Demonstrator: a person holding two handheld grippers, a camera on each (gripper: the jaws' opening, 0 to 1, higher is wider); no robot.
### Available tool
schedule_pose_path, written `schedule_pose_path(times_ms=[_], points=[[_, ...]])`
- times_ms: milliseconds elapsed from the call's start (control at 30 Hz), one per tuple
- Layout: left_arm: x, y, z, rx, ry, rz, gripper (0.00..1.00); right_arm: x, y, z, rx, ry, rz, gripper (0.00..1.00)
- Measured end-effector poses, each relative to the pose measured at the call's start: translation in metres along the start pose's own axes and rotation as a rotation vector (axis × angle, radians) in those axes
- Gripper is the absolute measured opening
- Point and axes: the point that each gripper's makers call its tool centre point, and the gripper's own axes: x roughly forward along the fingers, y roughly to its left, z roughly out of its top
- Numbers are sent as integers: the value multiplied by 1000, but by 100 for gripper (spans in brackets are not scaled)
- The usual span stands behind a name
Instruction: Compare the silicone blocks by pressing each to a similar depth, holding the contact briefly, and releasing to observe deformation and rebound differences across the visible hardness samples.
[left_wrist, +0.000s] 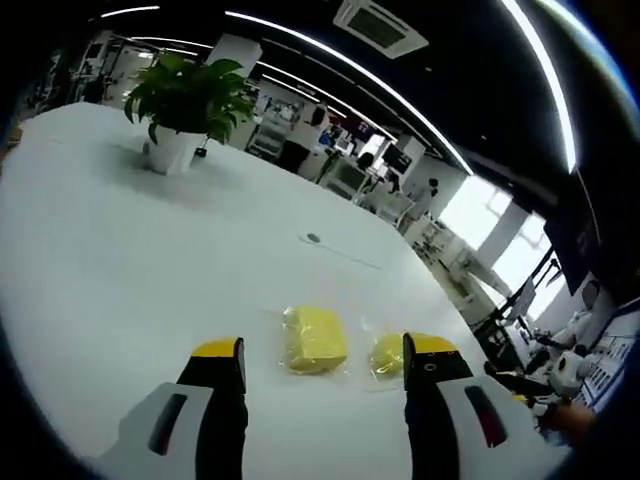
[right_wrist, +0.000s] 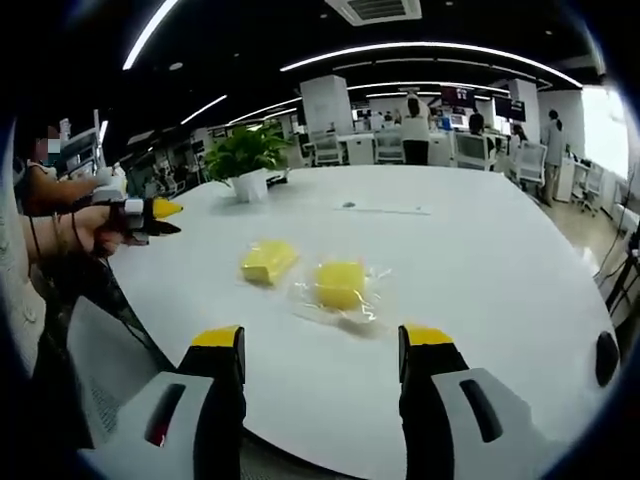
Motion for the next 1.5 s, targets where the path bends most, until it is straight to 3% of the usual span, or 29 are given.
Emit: schedule_pose_path(times_ms=[500, 667, 733, 900, 1067, 1500], points=[[38, -7, 8, -27, 11, -47, 63, 4, -7, -3, 10, 11, -26, 58], [52, -8, 8, -122, 14, -73, 62, 5, -7, -7, 11, 27, -29, 58], [57, -6, 9, -124, 11, -72, 62, 6, -8, -7, 13, 29, -33, 58], [68, -3, 8, -135, 27, -73, 62, 7, -9, -10, 16, 41, -40, 58], [80, 2, 4, -207, 39, -84, 61, 8, -12, -12, 19, 52, -47, 57], [113, 13, -7, -236, 87, -82, 60, 11, -16, -19, 27, 89, -63, 57]])
